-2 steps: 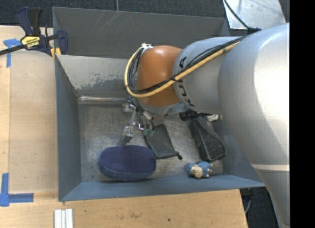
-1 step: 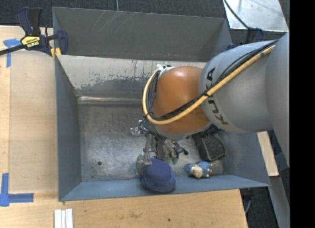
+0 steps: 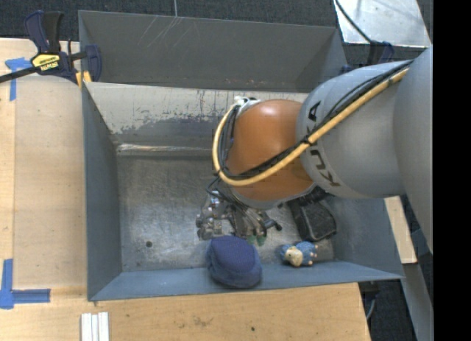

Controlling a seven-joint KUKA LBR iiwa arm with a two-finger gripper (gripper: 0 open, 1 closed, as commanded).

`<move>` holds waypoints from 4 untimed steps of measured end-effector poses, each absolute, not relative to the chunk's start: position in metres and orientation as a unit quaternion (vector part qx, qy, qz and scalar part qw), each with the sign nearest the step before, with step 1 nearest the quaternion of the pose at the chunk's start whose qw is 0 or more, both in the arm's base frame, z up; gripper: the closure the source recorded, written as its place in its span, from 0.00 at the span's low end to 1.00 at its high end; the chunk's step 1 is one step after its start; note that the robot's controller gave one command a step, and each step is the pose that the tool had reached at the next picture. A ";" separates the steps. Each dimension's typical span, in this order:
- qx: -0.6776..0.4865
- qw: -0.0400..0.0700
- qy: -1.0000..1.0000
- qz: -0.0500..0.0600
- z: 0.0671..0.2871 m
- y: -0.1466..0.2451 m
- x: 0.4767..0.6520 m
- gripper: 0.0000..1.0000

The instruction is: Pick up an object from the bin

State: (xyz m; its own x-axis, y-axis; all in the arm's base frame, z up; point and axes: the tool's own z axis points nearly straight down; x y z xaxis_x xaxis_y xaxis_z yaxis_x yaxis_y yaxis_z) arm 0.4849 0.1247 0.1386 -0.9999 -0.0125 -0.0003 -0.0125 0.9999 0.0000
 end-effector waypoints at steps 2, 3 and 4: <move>-0.112 0.001 0.994 -0.001 0.080 0.053 0.484 0.00; 0.033 0.003 0.999 0.001 0.104 -0.027 0.496 0.00; 0.033 0.001 0.999 0.002 0.104 -0.026 0.495 1.00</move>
Offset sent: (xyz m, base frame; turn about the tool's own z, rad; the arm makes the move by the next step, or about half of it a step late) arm 0.0000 0.0000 0.0000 0.0000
